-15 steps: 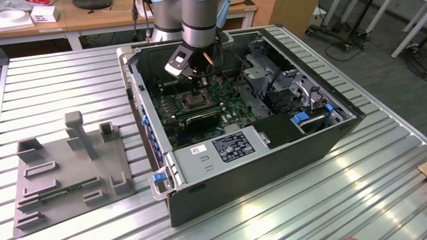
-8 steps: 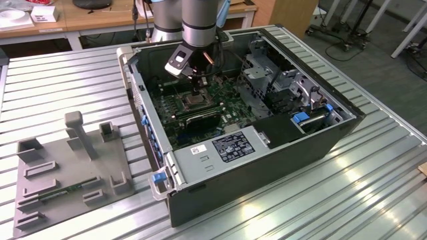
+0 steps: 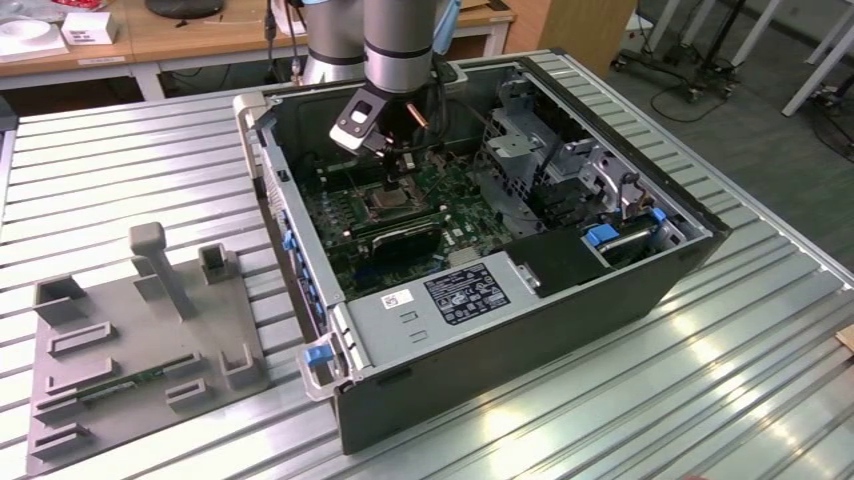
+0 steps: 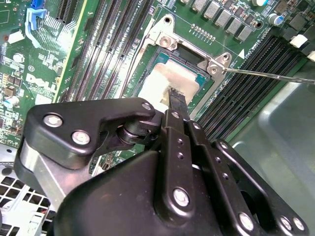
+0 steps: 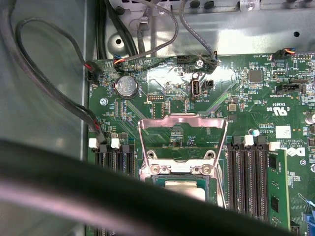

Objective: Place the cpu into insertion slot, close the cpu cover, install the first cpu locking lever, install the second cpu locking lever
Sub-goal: 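Close the cpu cover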

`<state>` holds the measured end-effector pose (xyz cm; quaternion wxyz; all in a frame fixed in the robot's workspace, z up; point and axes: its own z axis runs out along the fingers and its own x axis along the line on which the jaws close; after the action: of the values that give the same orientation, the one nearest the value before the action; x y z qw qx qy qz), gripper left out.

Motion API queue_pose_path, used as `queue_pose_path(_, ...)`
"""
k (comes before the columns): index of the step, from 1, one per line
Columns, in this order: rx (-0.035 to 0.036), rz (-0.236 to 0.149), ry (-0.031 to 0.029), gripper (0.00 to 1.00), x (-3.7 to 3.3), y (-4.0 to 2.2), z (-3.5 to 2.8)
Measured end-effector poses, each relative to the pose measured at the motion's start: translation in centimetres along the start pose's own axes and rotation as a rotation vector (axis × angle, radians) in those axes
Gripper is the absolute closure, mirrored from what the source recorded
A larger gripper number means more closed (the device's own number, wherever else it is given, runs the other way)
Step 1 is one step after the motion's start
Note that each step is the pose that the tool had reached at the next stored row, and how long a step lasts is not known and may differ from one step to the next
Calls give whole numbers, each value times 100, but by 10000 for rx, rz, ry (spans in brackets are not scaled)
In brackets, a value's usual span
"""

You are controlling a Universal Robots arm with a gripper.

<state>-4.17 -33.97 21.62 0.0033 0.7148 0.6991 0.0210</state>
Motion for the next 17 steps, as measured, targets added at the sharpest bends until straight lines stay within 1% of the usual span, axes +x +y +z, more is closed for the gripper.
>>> queue_pose_path(3, 0, 0, -2, 89, 0, 0, -1)
queue_pose_path(6, 1, 0, -3, 89, 0, 1, -23)
queue_pose_path(11, 0, 0, -1, 89, 3, 3, -101)
queue_pose_path(17, 0, 0, 0, 89, 6, 8, -218)
